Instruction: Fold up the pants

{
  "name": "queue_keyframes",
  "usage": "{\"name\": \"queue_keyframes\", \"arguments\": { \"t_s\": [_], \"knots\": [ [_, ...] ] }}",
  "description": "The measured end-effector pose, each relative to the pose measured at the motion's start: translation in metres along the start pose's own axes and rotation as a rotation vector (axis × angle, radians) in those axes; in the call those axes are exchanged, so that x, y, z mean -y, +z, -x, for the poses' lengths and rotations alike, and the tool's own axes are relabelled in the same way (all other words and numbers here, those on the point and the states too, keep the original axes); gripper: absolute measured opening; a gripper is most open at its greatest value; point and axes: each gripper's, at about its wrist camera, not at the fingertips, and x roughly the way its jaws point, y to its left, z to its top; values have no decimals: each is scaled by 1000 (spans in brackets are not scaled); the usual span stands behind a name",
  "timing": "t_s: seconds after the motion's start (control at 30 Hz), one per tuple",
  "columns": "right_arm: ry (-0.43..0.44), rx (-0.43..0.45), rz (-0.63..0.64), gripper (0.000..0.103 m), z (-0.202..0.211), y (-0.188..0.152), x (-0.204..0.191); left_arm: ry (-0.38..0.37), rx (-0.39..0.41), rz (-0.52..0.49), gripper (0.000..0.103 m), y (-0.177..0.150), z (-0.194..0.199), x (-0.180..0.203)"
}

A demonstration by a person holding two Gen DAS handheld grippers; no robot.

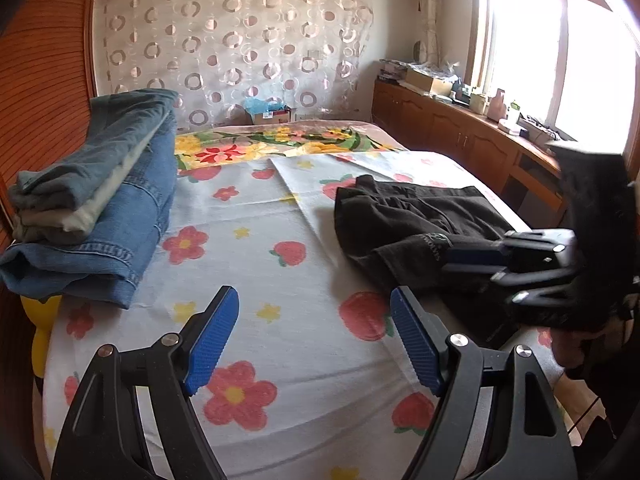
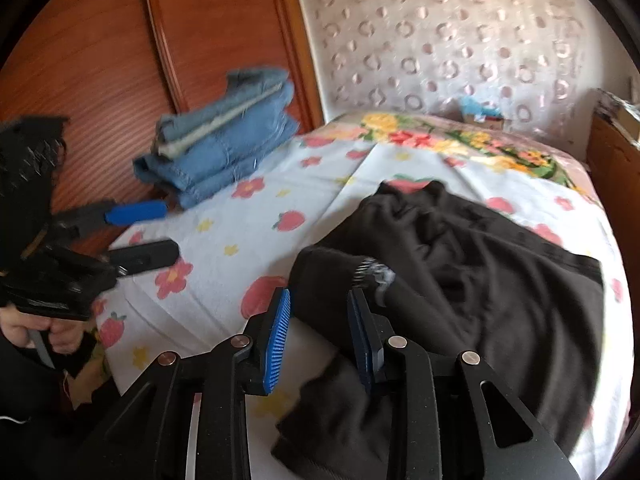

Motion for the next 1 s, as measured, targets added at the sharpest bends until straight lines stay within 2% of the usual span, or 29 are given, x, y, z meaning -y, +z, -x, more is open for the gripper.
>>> {"name": "queue_keyframes", "arguments": {
  "t_s": [0.07, 0.17, 0.47, 0.57, 0.63, 0.8, 1.0],
  "knots": [
    [17, -51, 27, 31, -14, 0, -2, 5, 6, 7, 79, 0, 2, -4],
    [-2, -83, 56, 31, -30, 5, -6, 8, 11, 16, 79, 1, 5, -10],
    [-83, -125, 131, 31, -53, 11, -19, 11, 10, 31, 79, -1, 5, -17],
    [-145, -122, 178, 8, -52, 10, -30, 9, 7, 35, 79, -2, 3, -17],
    [-131, -122, 158, 6, -49, 12, -27, 6, 4, 33, 79, -3, 2, -16],
    [-134, -25, 94, 5, -17, 27, -8, 0, -4, 23, 79, -4, -1, -12],
    [-205, 49, 20, 5, 21, 42, 38, -22, -14, 4, 79, -6, -6, 1]
  ]
}}
